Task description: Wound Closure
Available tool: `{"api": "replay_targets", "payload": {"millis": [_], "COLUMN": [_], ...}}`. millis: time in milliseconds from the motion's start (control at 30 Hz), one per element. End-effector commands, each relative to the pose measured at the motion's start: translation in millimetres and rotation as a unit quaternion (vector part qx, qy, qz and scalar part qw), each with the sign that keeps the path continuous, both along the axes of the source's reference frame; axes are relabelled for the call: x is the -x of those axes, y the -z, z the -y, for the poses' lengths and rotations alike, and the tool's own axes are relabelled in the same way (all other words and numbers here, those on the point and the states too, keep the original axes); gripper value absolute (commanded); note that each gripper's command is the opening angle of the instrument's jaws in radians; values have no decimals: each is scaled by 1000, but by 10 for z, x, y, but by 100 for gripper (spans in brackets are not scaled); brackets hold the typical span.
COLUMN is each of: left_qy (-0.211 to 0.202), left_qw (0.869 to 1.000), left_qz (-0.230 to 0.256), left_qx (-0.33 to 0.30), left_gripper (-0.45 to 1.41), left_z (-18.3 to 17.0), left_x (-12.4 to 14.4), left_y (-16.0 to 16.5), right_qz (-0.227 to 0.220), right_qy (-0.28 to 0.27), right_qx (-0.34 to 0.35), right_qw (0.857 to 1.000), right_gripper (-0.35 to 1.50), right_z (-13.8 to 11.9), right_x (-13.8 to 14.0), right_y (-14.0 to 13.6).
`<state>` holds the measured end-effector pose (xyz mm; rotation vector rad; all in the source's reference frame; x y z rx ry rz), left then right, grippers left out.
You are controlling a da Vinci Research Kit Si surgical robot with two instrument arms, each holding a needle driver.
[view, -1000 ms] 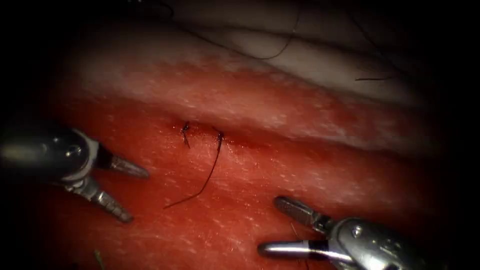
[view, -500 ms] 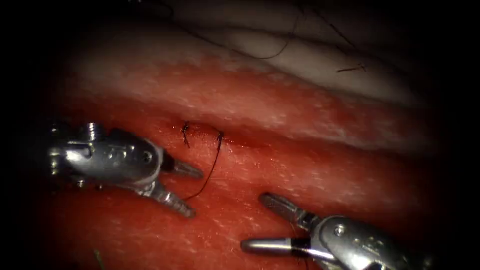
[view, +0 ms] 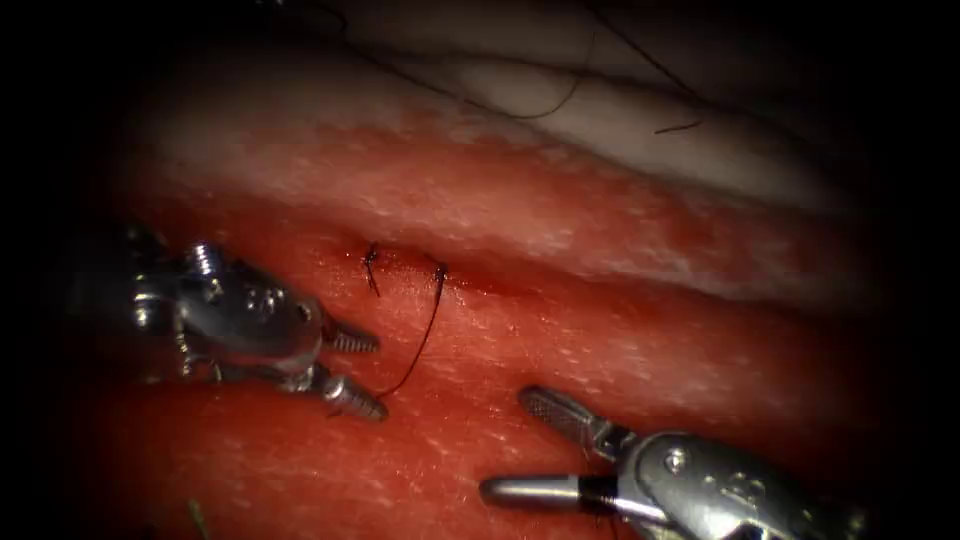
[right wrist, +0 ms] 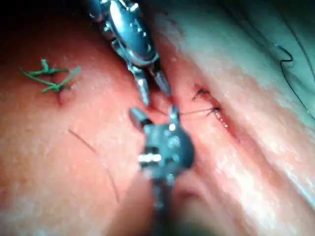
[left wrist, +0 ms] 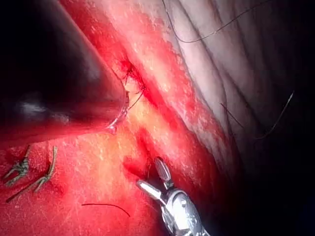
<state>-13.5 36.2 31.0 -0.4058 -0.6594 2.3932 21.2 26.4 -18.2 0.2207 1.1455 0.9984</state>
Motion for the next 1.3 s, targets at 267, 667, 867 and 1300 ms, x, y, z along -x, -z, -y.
{"api": "replay_targets", "payload": {"millis": [267, 667, 867, 1300], "left_qy": [-36, 4, 32, 27], "left_qw": [999, 995, 996, 998], "left_qz": [-18, -16, -5, 8], "left_qx": [-36, -94, -77, -59], "left_gripper": [26, -35, -35, -35], "left_z": [30, 9, -22, -61], "left_x": [0, -5, -2, -10], "left_y": [-17, -14, -1, 20], "right_qz": [2, 19, 8, 59], "right_qy": [0, 22, 87, 128], "right_qx": [-2, -1, 68, 191], "right_qw": [1000, 1000, 994, 971], "right_gripper": [130, 121, 116, 136], "right_z": [-4, -15, -40, -63], "right_x": [-14, -27, -35, -71], "right_y": [-5, -13, -43, -109]}}
